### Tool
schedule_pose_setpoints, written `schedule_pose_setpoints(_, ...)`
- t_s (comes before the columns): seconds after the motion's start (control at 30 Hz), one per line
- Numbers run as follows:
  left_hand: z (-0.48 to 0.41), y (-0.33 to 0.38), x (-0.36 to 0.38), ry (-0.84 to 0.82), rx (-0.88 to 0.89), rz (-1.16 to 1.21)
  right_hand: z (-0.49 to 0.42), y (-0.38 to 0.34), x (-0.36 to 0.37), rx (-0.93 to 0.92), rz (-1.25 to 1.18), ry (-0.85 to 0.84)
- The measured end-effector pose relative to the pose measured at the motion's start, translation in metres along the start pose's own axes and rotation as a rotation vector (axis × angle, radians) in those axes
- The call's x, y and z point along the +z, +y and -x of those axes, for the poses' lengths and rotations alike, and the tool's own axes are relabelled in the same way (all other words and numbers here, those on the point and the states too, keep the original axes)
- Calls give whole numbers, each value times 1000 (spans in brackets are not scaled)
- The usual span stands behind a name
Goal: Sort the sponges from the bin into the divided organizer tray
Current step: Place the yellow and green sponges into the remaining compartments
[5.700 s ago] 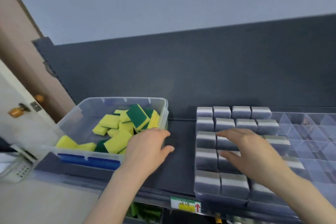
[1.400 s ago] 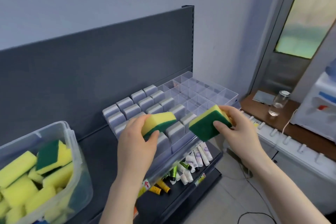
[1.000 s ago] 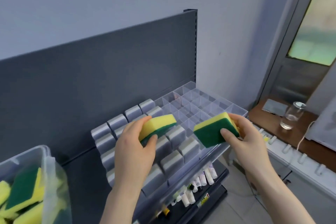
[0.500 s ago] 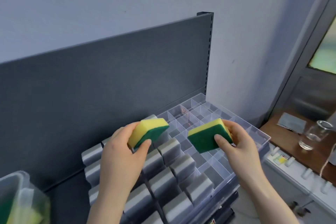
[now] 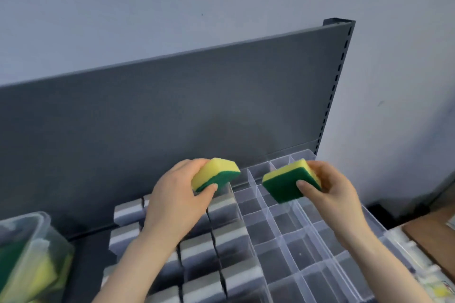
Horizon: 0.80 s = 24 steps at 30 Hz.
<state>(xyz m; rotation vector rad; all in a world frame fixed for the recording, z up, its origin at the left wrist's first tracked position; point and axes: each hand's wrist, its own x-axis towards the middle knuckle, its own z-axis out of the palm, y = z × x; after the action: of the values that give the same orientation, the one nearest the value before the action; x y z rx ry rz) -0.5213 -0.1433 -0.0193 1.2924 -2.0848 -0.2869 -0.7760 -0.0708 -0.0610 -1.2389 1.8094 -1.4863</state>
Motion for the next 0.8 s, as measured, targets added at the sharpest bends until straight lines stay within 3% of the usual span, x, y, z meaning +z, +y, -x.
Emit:
schedule_pose_setpoints(0.3, -62, 12, 60, -208, -24, -217, -95, 26, 3, -122, 241, -256)
schedule_pose_setpoints(0.67, -69, 0, 97, -325, -17, -468, -128, 48, 13, -214, 412, -458)
schedule_pose_setpoints(0.8, -69, -1, 107, -408, 53, -529, -137, 43, 15, -324, 491, -530)
